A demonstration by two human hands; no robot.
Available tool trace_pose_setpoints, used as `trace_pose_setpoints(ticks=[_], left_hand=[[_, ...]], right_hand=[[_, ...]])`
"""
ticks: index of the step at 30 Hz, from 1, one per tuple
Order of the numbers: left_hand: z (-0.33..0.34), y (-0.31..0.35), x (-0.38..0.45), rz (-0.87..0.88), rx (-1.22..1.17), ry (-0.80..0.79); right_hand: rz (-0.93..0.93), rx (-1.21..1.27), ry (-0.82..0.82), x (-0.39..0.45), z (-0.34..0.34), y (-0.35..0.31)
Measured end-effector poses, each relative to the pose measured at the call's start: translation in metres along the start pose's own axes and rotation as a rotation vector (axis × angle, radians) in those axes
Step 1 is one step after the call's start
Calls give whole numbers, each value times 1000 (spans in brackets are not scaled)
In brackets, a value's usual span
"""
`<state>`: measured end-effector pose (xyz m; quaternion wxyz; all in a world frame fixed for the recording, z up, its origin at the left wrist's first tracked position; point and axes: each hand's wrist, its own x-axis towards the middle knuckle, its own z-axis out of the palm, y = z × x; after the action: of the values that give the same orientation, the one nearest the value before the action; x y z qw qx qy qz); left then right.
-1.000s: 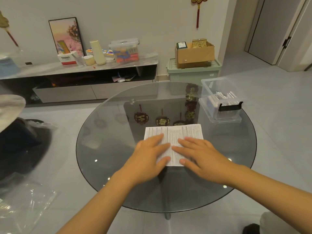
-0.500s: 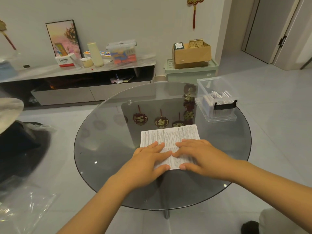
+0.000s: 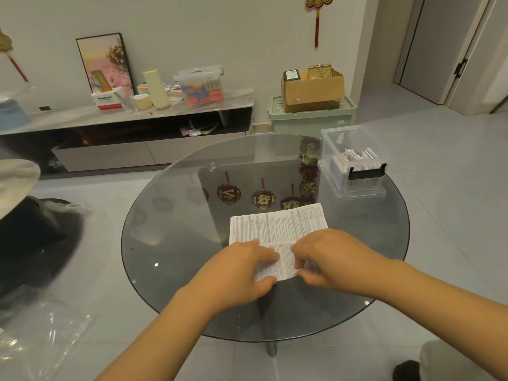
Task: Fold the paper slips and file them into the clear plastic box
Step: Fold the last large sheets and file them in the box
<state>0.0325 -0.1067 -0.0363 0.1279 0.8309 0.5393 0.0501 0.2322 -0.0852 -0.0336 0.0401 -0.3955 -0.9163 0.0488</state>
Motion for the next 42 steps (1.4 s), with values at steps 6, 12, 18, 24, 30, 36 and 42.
trace_pose_setpoints(ticks=[6,12,18,24,30,36,42], left_hand=[[-5,0,2,-6,4,17],[-21,-16,8,-127,-187,120],[-19,-27,26,-265,-331,258],[-3,-29,34,-294,-95,220],[2,-10,28,-8,205,206],[16,-7,14,40,26,4],[12,3,12,98,42,46]], right_hand=[[80,102,66,2,-3,5],[206,431,6,7,-22,18],[386,443,141,17,-21,38],[449,424,85,22,-6,38],[518,381,-52,13,-5,21],[589,1063,-156,-4,-16,2],[602,1527,-238,-15,-34,7]])
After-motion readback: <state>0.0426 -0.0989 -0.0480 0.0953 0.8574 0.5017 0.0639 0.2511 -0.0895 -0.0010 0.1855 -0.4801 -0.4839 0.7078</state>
